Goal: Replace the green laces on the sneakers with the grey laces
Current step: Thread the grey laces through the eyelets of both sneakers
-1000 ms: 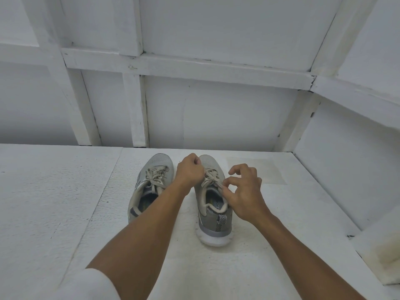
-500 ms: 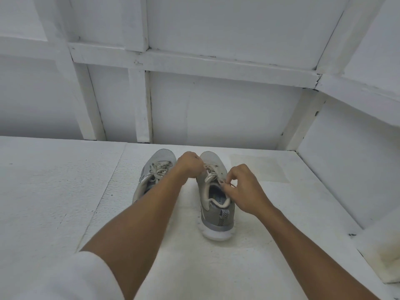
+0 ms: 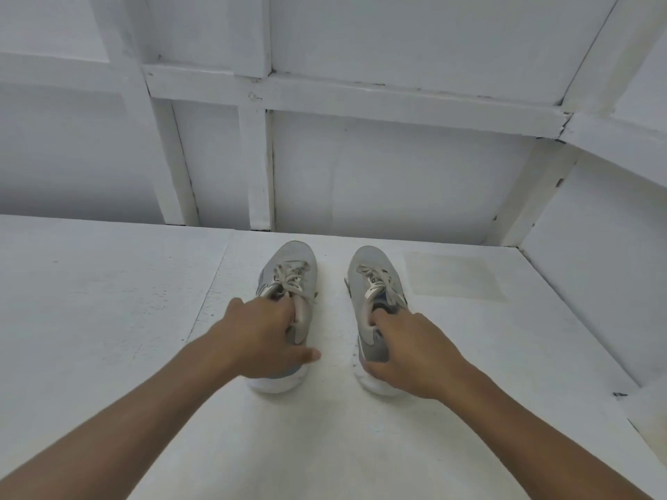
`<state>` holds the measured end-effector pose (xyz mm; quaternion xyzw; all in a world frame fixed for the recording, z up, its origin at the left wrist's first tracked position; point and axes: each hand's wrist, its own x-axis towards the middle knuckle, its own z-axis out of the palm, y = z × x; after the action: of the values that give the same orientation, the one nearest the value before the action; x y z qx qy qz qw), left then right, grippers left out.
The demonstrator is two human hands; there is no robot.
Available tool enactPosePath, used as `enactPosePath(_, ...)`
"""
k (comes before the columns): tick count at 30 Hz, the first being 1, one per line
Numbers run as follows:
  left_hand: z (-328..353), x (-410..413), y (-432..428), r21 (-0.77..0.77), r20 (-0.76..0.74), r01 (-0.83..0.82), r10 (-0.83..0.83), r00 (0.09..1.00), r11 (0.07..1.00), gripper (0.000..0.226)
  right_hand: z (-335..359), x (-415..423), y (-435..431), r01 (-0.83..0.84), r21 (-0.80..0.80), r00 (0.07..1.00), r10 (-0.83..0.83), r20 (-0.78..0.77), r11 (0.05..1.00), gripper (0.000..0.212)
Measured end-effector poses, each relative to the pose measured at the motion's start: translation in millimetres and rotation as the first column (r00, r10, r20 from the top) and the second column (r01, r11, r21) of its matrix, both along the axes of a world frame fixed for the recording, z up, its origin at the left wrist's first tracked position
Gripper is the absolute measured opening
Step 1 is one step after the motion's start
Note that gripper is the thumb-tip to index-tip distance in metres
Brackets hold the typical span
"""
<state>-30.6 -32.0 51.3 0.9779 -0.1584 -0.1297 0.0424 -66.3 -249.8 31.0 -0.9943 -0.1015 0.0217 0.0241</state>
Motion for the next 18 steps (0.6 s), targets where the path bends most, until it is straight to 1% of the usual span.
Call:
enactPosePath(1,-7,-1,0,0.034,0.004,0.017,-0.017,1.000,0.999,0.054,-4,2,2,0.002,-0.028,1.000,-0.002,0.015,1.000,0.042)
enactPosePath(3,-17,-1,-2,0.044,0.003,0.006,-0.006,1.000,0.999,0.056,-7,5,3,0.015,-0.013,1.000,-0.015,0.007,1.000,0.037)
enactPosePath(5,-25,1,-2,0.056,0.073,0.026,-0.030,0.997,0.998,0.047,-9,6,2,0.011,0.021,1.000,-0.011,-0.006,1.000,0.031)
enactPosePath(7,-30,3,-3,0.064,0.136,0.054,-0.062,0.989,0.997,0.040,-11,4,4,0.005,0.067,1.000,-0.007,0.021,0.998,0.028)
enactPosePath(11,-33,3,0,0.037,0.171,0.069,-0.074,0.982,0.997,0.040,-13,5,19,-0.036,0.158,0.995,0.021,0.094,0.987,0.029)
enactPosePath(15,-44,8,4,-0.013,0.210,0.097,-0.092,0.973,0.995,0.035,-12,14,40,-0.098,0.177,0.989,0.076,0.127,0.979,0.024)
enactPosePath(18,-48,10,4,-0.042,0.240,0.113,-0.100,0.966,0.993,0.034,-16,17,53,-0.107,0.176,0.989,0.086,0.122,0.979,0.025)
